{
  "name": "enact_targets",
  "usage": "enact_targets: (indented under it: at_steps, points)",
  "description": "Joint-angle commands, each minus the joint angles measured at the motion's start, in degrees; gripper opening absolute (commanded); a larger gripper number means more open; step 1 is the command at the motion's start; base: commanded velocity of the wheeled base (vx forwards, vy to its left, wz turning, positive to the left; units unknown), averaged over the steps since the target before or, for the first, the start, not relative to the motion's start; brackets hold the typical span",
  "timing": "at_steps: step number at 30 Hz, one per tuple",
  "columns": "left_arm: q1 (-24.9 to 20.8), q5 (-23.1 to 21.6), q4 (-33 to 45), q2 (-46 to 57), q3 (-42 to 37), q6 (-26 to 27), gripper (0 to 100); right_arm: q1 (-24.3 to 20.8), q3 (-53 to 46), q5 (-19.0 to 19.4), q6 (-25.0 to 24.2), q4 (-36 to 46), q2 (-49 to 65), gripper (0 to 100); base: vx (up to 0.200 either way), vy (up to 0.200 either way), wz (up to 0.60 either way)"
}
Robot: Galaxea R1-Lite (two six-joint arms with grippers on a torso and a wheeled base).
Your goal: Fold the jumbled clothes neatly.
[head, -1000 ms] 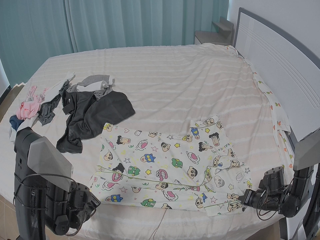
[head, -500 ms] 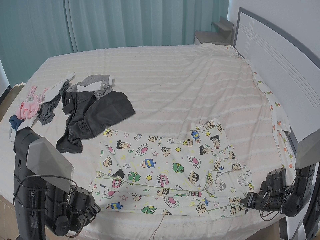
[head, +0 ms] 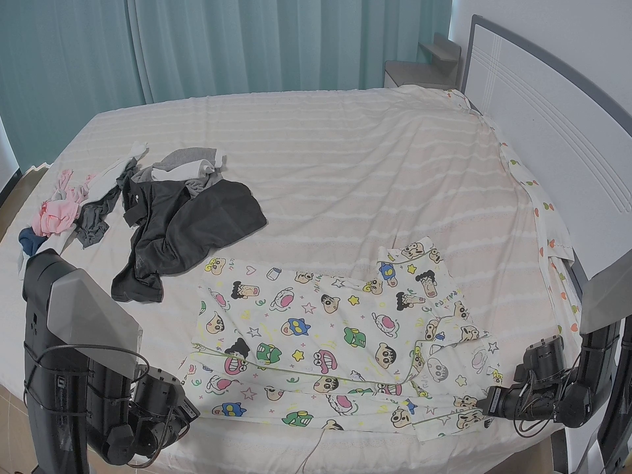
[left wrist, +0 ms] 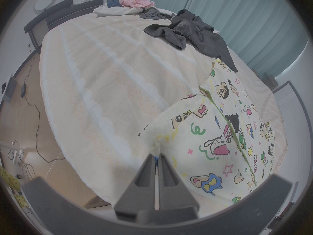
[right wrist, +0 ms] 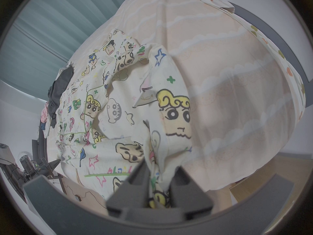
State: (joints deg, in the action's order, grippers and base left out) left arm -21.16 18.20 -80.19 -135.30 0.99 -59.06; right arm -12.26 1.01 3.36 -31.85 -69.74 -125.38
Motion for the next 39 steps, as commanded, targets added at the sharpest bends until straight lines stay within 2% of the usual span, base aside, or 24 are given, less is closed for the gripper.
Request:
enact_targets:
  at_steps: [1,2,3,7,12,18,26,30,32,33,35,36,39]
  points:
    - [0.24,-0.18,-0.41,0.13,-0.81,-0.17,0,-0.13,-1.01,0.06,0.04,-0.22,-0.04,100,0.0,0.0,0.0]
    - [0.24,-0.18,-0.32,0.13,-0.9,-0.17,0,-0.13,-1.01,0.15,-0.05,-0.31,0.4,100,0.0,0.0,0.0]
    - [0.24,-0.27,-0.32,0.13,-0.9,-0.17,100,-0.13,-1.01,0.15,-0.05,-0.31,0.58,100,0.0,0.0,0.0]
    - [-0.02,-0.53,-1.2,0.3,-0.72,-0.17,100,-0.13,-1.01,-0.11,0.04,-0.31,2.6,100,0.0,0.0,0.0]
    - [0.6,1.66,-5.15,0.92,-0.81,0.53,100,0.05,-1.01,-0.64,0.13,0.84,7.61,100,0.0,0.0,0.0]
    - [2.44,1.4,-5.42,11.2,-0.81,3.16,100,-0.92,-1.01,-1.87,0.74,8.75,16.04,100,0.0,0.0,0.0]
    - [3.67,1.75,-4.62,19.9,-0.81,9.32,100,-1.01,-1.01,-1.96,1.09,11.47,21.23,100,0.0,0.0,0.0]
    - [6.4,1.14,-5.5,23.24,0.59,16.79,100,-1.01,-1.01,-3.8,3.47,11.03,25.71,100,0.0,0.0,0.0]
    - [7.36,0.26,-5.5,23.24,2.79,19.86,100,-1.01,-1.01,-3.89,4.08,10.94,27.38,100,0.0,0.0,0.0]
    - [9.03,-1.68,-5.42,23.07,6.57,23.73,100,-1.01,-0.57,-3.98,4.43,10.94,29.32,100,0.0,0.0,0.0]
    - [10.79,-4.31,-4.71,22.1,10.79,27.16,100,-0.92,-0.13,-3.98,4.7,10.94,30.63,100,0.0,0.0,0.0]
    - [12.46,-8.36,-3.66,19.38,15.62,31.03,100,-1.01,0.57,-4.07,4.78,11.03,31.43,100,0.0,0.0,0.0]
    - [15.45,-15.56,1.97,13.93,25.2,38.15,100,-0.92,1.27,-4.6,4.78,10.94,31.51,100,0.0,0.0,0.0]
